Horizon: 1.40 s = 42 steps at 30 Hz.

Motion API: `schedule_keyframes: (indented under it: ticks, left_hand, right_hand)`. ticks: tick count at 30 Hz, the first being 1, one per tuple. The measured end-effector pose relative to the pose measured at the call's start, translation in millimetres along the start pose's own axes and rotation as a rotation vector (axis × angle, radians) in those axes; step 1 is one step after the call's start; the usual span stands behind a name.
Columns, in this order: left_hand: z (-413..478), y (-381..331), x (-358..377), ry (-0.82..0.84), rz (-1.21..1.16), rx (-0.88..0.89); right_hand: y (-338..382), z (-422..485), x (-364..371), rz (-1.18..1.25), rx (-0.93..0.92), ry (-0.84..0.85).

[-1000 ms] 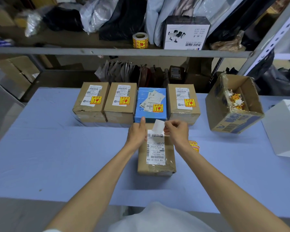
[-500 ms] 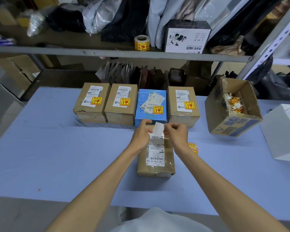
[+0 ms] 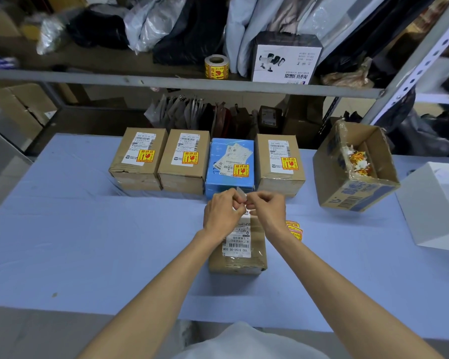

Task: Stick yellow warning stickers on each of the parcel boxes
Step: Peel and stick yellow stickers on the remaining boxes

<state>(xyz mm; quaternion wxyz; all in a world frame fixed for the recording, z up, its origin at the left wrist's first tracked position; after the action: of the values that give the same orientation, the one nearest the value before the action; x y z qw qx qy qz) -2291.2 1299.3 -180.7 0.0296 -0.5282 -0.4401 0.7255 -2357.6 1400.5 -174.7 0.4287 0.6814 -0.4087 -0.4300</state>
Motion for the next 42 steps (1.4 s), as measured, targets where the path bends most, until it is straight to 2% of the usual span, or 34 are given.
schedule_keyframes:
  ticks: [3,5,8,13,21,29,36,42]
  left_hand:
    - [4.0,7.8,-2.5,0.006,-0.095,-0.074]
    - [5.8,13.8,-4.9,0.041,-0.277,-0.165]
    - [6.4,19.7,-6.6,0.136,-0.519,-0.251]
    - [5.7,24.8,-7.9,0.201,-0.592,-0.309]
    - [2.1,30.2,-2.6,0.186,-0.613,-0.350]
    - [-9.7,32.2,4.8,0.160,-0.519,-0.452]
    - [-21.5,33.8,9.0,0.186,-0.442,-0.483]
    - [-32.5,32.7,8.9,0.154,-0.328,-0.411]
  right_hand:
    - [1.0,0.0,-4.1,0.170,0.075,-0.011]
    - [-4.3,6.6,-7.3,0.082,0.055,-0.067]
    - [-9.2,11.9,-9.9,-0.019,0.040,-0.004]
    - [-7.7,8.1,-12.5,-0.003,0.000,0.060]
    - [-8.8,3.4,-16.8,-0.063,-0.081,0.090]
    - [-20.8,-3.0,-25.2,-0.059,-0.037,0.081]
    - [-39.3,-13.6,-30.1,-0.052,0.004,0.005]
    - [-49.4,-19.3,-35.6,-0.117,0.024,0.017]
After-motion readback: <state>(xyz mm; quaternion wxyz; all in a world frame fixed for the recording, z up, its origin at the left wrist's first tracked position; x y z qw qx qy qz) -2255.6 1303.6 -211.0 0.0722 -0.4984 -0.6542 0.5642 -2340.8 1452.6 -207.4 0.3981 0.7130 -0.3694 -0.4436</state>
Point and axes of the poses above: each hand's wrist, its own z-axis towards the middle knuckle, its own x-axis out of the palm, y = z × x, the point moved 2 cm from there along z, towards the middle knuckle, and after that the axes turned 5 degrees about -y, right-handed, at the moved point
